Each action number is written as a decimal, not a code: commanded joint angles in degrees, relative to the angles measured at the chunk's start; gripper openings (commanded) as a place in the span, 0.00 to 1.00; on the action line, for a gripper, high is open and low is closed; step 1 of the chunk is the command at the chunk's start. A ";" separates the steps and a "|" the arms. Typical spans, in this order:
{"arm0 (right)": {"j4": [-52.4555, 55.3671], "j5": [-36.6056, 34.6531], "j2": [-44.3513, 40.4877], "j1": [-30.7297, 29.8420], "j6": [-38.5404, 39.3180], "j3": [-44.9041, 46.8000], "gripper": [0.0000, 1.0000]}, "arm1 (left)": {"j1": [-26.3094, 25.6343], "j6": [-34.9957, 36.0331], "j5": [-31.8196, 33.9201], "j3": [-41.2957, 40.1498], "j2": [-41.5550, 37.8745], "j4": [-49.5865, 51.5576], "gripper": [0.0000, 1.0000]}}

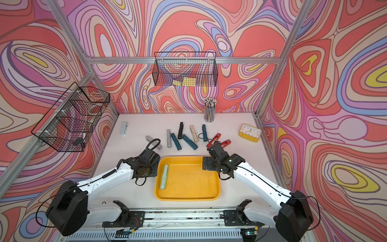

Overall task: Put the pruning pliers into the storage box
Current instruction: Pick up the pruning pliers from the center of the board.

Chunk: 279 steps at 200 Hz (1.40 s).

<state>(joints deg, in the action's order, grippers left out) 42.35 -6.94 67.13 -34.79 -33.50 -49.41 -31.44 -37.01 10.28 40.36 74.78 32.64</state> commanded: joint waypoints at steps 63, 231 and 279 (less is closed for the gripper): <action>-0.73 0.89 2.46 0.33 0.80 -1.64 0.98 | 1.32 2.12 -1.76 0.24 4.66 -4.12 0.52; -2.00 1.39 2.15 0.30 0.01 -0.08 0.98 | 4.68 2.25 -4.07 -0.31 6.85 -6.02 0.12; -1.83 1.85 0.13 0.24 -0.11 0.89 0.98 | 4.78 -0.83 -1.44 -1.25 3.36 -2.42 0.00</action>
<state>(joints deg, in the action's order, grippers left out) 40.91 -5.50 69.23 -34.79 -33.36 -49.47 -26.94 -35.33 6.37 39.77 80.95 26.63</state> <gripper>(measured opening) 0.984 0.288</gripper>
